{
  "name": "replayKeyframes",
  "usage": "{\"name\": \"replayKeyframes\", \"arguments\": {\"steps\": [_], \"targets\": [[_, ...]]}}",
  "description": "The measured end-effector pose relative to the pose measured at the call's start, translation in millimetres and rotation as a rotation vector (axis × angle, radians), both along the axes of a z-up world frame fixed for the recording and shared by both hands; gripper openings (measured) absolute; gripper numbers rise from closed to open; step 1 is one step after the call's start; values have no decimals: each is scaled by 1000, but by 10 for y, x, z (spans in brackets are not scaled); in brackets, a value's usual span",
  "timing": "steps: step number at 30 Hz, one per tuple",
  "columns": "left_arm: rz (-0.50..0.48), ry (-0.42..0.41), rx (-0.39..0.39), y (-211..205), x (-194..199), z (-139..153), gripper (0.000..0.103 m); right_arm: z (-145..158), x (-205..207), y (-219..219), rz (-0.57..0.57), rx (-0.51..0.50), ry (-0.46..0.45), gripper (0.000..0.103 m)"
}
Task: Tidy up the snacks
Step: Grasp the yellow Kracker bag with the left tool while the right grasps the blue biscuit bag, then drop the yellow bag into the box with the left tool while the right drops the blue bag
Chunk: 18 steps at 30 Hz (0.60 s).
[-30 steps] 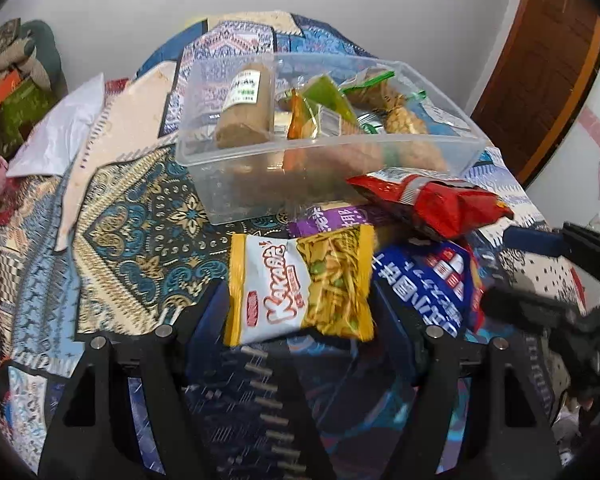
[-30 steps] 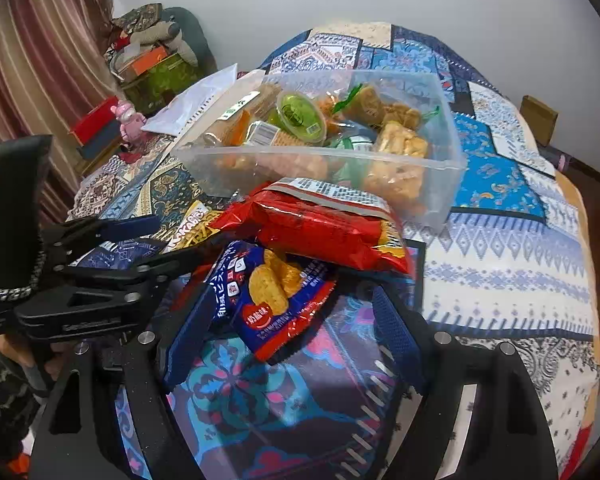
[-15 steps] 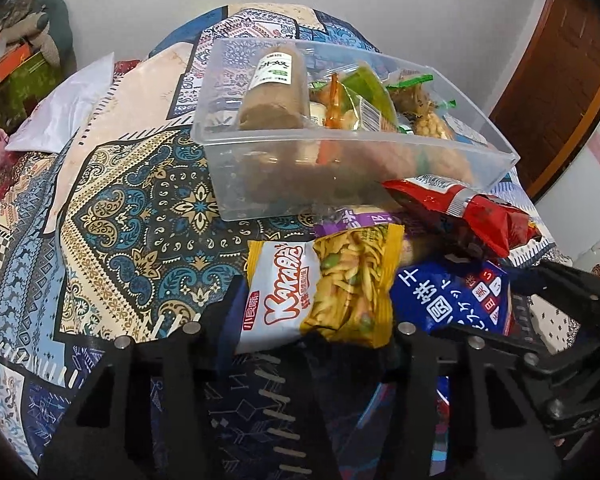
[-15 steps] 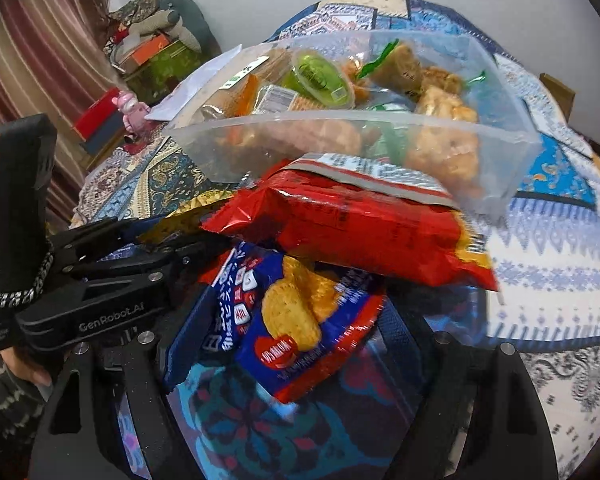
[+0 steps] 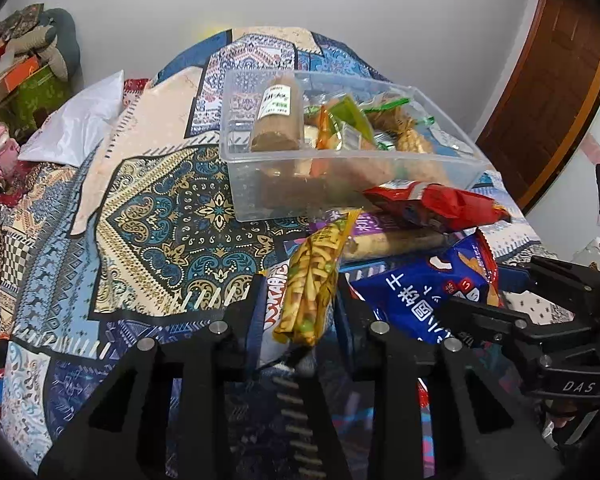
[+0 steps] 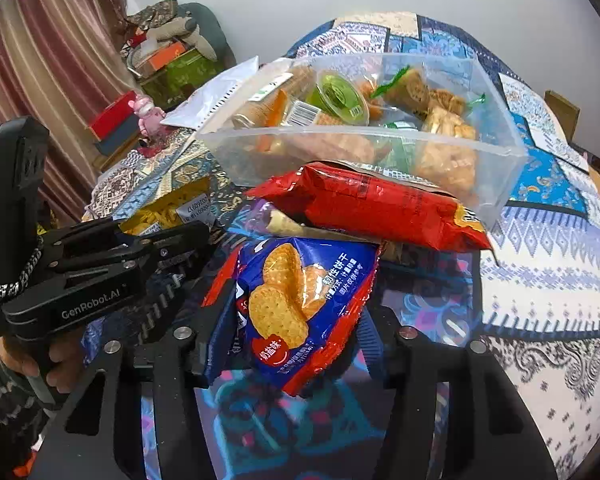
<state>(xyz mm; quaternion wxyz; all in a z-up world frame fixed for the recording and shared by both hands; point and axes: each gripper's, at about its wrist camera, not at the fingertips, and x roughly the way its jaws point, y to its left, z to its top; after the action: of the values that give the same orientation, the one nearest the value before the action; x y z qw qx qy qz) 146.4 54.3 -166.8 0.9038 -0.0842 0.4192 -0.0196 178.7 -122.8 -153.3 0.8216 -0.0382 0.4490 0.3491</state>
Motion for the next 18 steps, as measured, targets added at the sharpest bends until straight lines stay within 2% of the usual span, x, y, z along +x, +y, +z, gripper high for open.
{"name": "replayKeyframes", "arguments": {"steps": [10, 18], "targets": [[18, -85, 1, 4, -153, 420, 31, 385, -143, -135, -3, 77, -62, 48], [23, -158, -1, -9, -17, 742, 31, 711, 18, -298, -74, 129, -144, 48]]}}
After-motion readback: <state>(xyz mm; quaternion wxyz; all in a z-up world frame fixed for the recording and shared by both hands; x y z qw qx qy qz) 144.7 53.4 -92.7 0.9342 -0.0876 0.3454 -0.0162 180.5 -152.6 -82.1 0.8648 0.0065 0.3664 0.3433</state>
